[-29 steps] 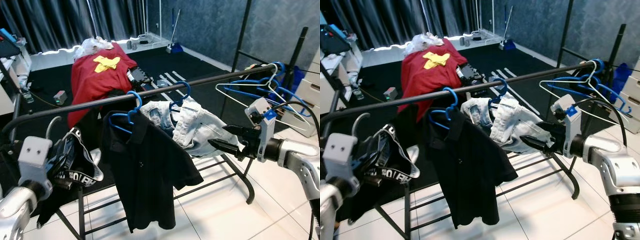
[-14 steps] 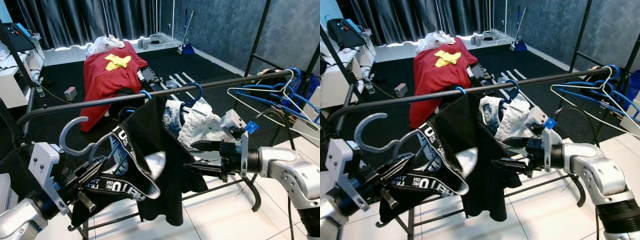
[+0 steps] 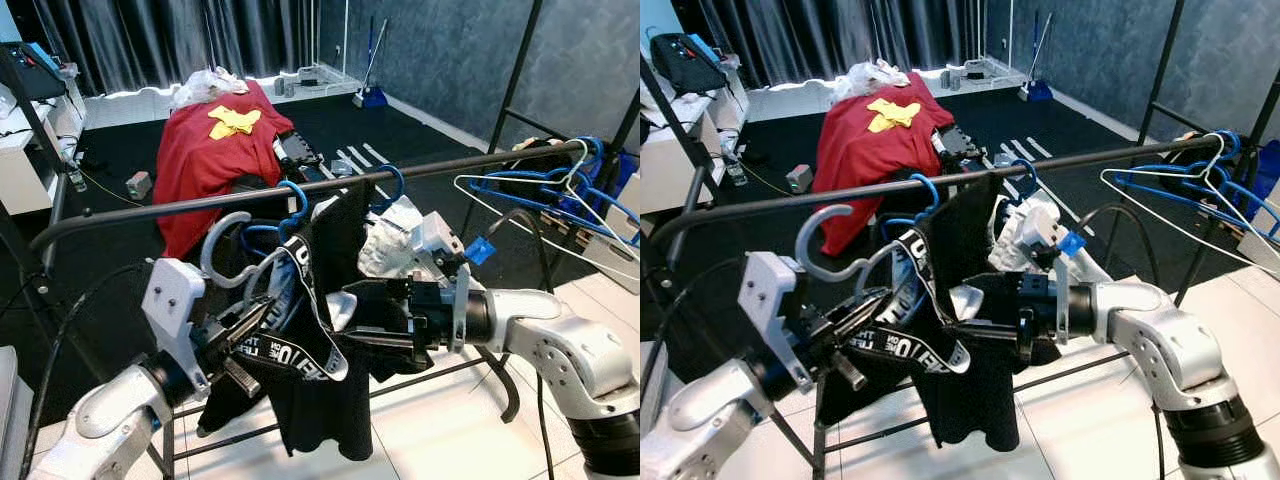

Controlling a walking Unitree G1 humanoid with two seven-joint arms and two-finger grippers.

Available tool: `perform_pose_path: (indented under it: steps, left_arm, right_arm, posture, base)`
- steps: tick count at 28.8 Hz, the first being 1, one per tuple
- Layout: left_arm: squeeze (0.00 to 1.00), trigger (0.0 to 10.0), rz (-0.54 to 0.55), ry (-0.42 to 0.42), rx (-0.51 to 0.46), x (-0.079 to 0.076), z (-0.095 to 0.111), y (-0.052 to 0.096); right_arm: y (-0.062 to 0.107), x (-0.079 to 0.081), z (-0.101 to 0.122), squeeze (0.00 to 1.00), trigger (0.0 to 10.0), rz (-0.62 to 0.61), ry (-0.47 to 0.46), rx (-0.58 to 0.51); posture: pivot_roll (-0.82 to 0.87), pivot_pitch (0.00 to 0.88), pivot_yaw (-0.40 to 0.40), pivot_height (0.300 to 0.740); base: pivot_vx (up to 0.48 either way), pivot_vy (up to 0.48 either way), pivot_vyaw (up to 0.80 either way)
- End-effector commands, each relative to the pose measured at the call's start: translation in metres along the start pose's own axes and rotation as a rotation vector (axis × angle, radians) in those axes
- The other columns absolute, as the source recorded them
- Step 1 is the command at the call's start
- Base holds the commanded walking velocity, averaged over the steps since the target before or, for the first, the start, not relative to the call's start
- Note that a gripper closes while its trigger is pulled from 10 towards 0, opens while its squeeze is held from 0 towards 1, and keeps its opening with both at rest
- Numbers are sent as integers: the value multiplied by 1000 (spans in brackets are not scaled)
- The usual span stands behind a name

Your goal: Hang hanger

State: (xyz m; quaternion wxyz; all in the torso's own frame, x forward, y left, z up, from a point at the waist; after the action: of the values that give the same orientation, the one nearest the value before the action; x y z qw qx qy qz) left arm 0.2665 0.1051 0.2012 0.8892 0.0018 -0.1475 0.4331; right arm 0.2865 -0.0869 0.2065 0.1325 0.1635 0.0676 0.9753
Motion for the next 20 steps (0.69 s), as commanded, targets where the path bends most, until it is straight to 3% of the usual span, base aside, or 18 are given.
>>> perform_pose_path:
  steps: [1, 3, 5, 7, 9, 13, 17, 18, 20]
  left_arm:
    - [0, 10000, -27, -15, -20, -6, 10, -4]
    - [0, 10000, -27, -15, -20, -6, 10, -4]
    - [0, 10000, -65, -23, -16, -13, 15, -7]
    - [0, 10000, -75, -17, -15, -16, 17, -9]
    - [0, 10000, -75, -17, -15, -16, 17, -9]
    - [0, 10000, -94, 15, -15, -23, 22, -14]
    - [0, 10000, -99, 35, -14, -26, 24, -17]
    - [0, 10000, -100, 36, -13, -27, 24, -18]
    - [0, 10000, -102, 36, -11, -27, 24, -18]
  right_arm:
    - [-3, -5, 7, 0, 10000, -46, 35, -5]
    - [-3, -5, 7, 0, 10000, -46, 35, -5]
    - [-8, -25, 16, 0, 10000, -159, 48, -34]
    - [-9, -34, 19, 0, 10000, -210, 45, -46]
    - [-9, -34, 19, 0, 10000, -210, 45, -46]
    - [-9, -52, 19, 0, 10000, -313, 30, -53]
    - [-7, -56, 20, 0, 10000, -339, 17, -66]
    - [-7, -57, 21, 0, 7490, -343, 12, -70]
    - [-8, -57, 21, 0, 7490, -343, 7, -75]
  posture:
    - [-177, 0, -16, 740]
    - [-177, 0, -16, 740]
    - [-170, 0, -16, 740]
    - [-168, 0, -17, 740]
    - [-168, 0, -17, 740]
    - [-166, 0, -17, 740]
    - [-167, 0, -13, 740]
    - [-167, 0, -12, 740]
    - [-169, 0, -12, 740]
  base:
    - [0, 0, 0]
    - [0, 0, 0]
    - [0, 0, 0]
    - [0, 0, 0]
    - [0, 0, 0]
    - [0, 0, 0]
    - [0, 0, 0]
    - [0, 0, 0]
    - [0, 0, 0]
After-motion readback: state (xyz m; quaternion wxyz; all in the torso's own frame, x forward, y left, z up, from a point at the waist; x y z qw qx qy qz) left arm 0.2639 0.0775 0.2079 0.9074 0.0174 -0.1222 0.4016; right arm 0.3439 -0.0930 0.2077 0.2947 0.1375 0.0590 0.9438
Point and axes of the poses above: a point about 5 cm out from each wrist's last joint towards the gripper, its own y axis pointing back from the gripper into the wrist, its own z axis along the axis of the wrist's last joint, x = y × z, the point moved 6 cm from there along -y, pointing out of the wrist towards the gripper, and after that the axes turned 13 degrees about -y, right-handed, at the moved point
